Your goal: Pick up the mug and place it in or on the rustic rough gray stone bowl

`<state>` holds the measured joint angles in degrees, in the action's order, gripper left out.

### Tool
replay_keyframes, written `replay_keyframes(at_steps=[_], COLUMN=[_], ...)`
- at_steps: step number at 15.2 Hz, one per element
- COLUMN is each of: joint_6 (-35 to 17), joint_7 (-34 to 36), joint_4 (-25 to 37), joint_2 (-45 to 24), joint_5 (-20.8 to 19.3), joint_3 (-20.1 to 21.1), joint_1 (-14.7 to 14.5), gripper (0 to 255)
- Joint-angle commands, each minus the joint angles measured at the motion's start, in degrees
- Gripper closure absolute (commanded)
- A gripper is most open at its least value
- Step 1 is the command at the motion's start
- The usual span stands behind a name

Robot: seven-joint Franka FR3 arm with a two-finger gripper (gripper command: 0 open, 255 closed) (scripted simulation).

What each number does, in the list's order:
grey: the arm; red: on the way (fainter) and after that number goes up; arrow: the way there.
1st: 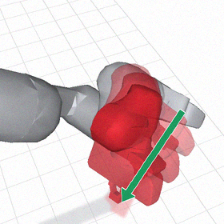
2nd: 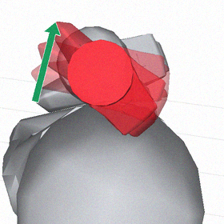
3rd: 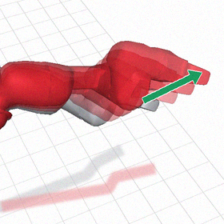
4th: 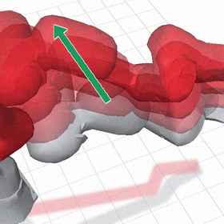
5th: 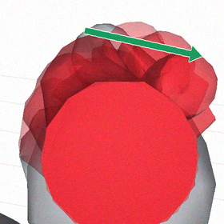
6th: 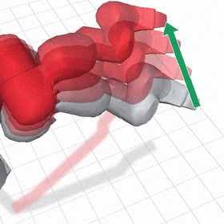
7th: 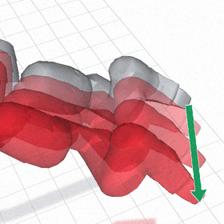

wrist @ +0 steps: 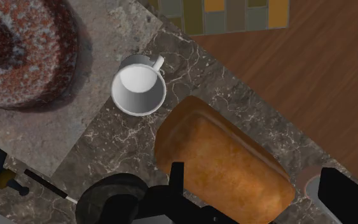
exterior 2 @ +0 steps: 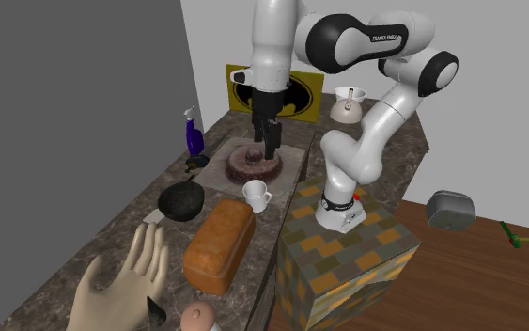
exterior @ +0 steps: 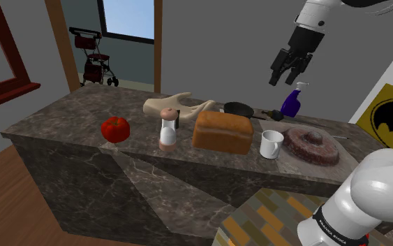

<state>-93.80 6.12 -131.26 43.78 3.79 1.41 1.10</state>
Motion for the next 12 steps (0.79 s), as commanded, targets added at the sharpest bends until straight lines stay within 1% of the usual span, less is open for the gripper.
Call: replay_keyframes(at_steps=[1,7,12], joint_6=[0.0,-6.6,-12.8], joint_7=[0.0,-4.6,-8.2], joint_4=[0.0,-9.2,-15.7], joint_2=[0.0,-0.1,-1.9], joint_5=[0.0,-3.4,-6.7], joint_3=[0.0,-3.0,-5.7], joint_1=[0.0,1.5,3.2], gripper=[0,0,0])
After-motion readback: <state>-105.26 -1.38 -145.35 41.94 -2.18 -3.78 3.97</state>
